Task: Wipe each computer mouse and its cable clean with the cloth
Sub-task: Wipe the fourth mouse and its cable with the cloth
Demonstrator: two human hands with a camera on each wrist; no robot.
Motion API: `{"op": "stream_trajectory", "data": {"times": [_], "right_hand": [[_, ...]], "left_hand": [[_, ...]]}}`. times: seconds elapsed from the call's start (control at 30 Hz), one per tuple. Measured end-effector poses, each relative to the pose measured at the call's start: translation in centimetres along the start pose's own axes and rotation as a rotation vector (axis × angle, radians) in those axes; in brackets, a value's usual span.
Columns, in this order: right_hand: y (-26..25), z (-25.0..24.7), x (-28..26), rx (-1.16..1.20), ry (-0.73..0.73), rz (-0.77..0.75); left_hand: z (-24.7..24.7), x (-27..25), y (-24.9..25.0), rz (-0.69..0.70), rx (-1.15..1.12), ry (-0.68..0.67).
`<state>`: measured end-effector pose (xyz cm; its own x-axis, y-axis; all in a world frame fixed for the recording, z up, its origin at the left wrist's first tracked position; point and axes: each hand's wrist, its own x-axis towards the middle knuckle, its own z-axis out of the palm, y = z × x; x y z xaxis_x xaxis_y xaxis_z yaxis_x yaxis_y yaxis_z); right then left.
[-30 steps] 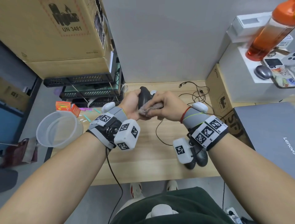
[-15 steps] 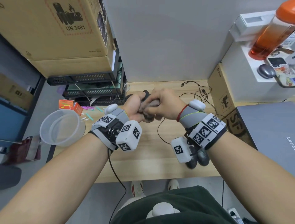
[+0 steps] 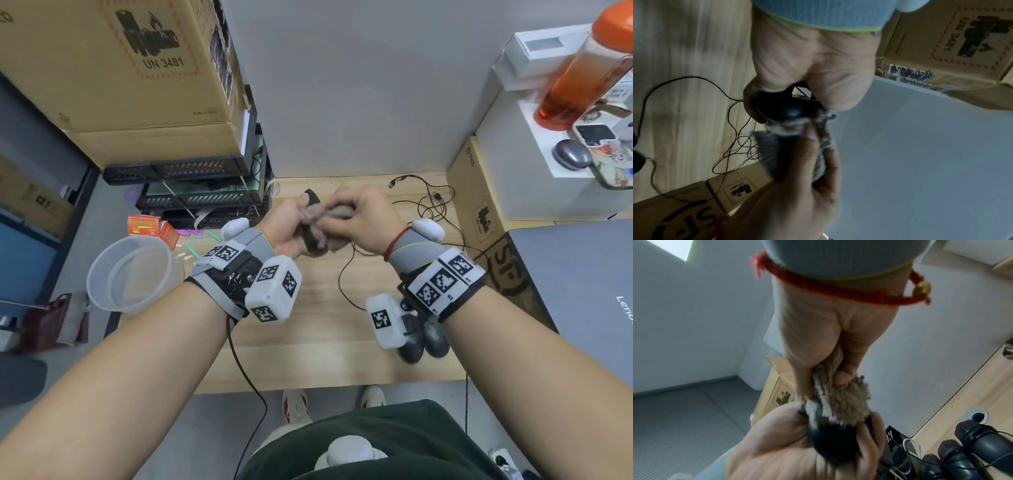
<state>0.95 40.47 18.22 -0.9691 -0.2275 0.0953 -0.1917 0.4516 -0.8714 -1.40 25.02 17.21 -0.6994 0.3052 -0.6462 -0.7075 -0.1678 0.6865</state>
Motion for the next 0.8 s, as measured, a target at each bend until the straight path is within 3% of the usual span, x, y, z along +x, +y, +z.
{"op": "stream_trajectory", "data": {"times": [0.1,0.27,0.3,0.43,0.5,0.6,0.7,0.8], "right_hand": [[0.5,-0.6,1.0,-0.05,0.14,0.014],[-1.6,-0.1,-1.7,0.107,-0.233,0.065],[-1.7,-0.4,-1.7,0.129,-0.246,0.083],[0.0,-1.4,0.8,0.052,0.098,0.13],[0.8,-1.4,1.6,0.057,0.177,0.166],[0.4,-0.5,0.5,-0.011,0.129,0.106],[-0.5,0.0,-0.9,-0.047,-0.064,-0.01],[-0.1,-0.8,0.7,-0.012,0.049,0.057]], "left_hand": [[0.9,-0.5,-0.1,0.032,0.086,-0.119],[0.4,0.3,0.4,-0.018,-0.049,-0.007],[0.4,0.2,0.4,-0.018,-0.053,-0.017],[0.8,-0.2,-0.2,-0.016,0.117,-0.12],[1.0,-0.1,-0.6,-0.012,0.103,-0.089],[1.2,0.2,-0.5,0.005,0.059,-0.03],[1.0,0.5,-0.2,-0.025,0.039,0.009],[1.0,0.6,-0.2,-0.003,0.063,-0.013]]}}
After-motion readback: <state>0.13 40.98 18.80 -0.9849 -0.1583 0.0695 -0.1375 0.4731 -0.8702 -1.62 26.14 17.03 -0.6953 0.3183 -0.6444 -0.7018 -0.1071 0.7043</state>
